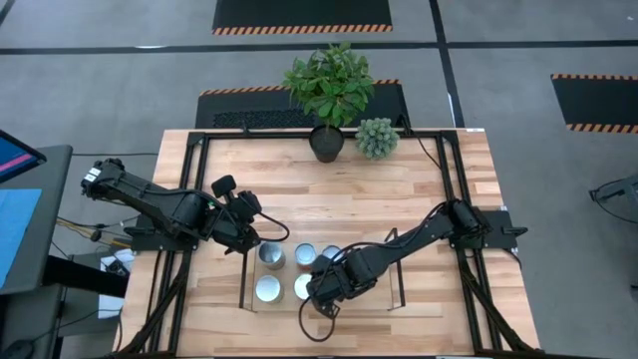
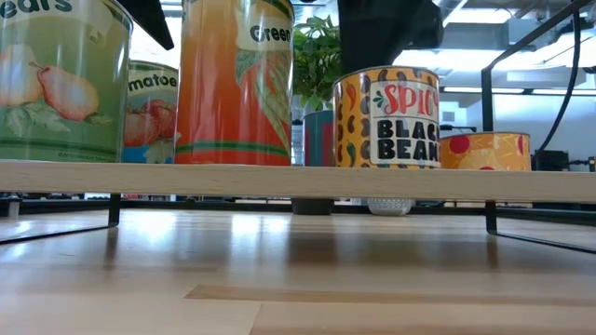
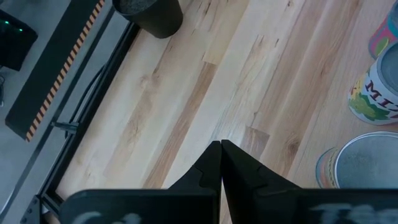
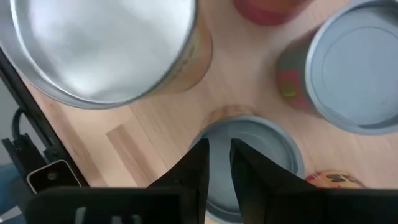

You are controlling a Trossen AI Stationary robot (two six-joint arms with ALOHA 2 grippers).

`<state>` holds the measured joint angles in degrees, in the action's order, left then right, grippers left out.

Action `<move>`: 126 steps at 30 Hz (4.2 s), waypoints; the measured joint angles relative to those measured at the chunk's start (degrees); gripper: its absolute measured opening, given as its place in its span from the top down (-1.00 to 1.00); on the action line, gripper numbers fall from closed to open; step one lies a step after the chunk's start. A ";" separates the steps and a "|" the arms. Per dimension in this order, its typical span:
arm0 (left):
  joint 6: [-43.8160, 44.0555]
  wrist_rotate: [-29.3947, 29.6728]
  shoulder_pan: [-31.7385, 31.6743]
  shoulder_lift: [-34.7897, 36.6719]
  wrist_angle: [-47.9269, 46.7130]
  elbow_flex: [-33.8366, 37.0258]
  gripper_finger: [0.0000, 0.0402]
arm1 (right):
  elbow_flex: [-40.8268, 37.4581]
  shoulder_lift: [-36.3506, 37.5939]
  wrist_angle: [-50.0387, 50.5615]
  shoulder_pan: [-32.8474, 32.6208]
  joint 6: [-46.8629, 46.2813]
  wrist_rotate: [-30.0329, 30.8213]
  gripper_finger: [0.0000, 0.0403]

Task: Pick and place cans onto a shelf
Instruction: Adjust the canned goods on the shelf

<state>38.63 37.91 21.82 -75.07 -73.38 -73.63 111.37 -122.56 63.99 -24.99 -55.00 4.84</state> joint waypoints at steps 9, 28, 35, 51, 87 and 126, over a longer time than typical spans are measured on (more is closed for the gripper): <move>0.00 0.00 0.00 0.00 0.00 0.00 1.00 | -1.73 0.00 -5.23 0.00 1.11 -0.44 0.55; 0.04 -0.02 0.00 0.00 0.00 0.00 1.00 | 0.33 0.00 -0.97 -0.52 0.04 1.09 0.55; 0.79 -0.02 0.00 0.00 0.00 0.00 1.00 | 0.33 0.00 -1.05 -0.57 0.00 1.07 0.55; 0.81 -0.02 0.00 0.00 0.00 0.00 1.00 | 0.33 0.00 -3.03 -0.97 -0.54 1.28 0.55; 0.02 -0.02 0.00 0.00 0.02 0.00 1.00 | -0.39 0.04 -2.59 -1.27 -3.48 2.98 0.55; 0.04 -0.83 0.00 -0.01 0.38 0.00 1.00 | 2.13 1.95 6.06 -2.79 -5.23 7.08 0.55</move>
<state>38.68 37.08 21.82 -75.08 -73.01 -73.63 113.51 -120.61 70.05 -27.78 -60.23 11.92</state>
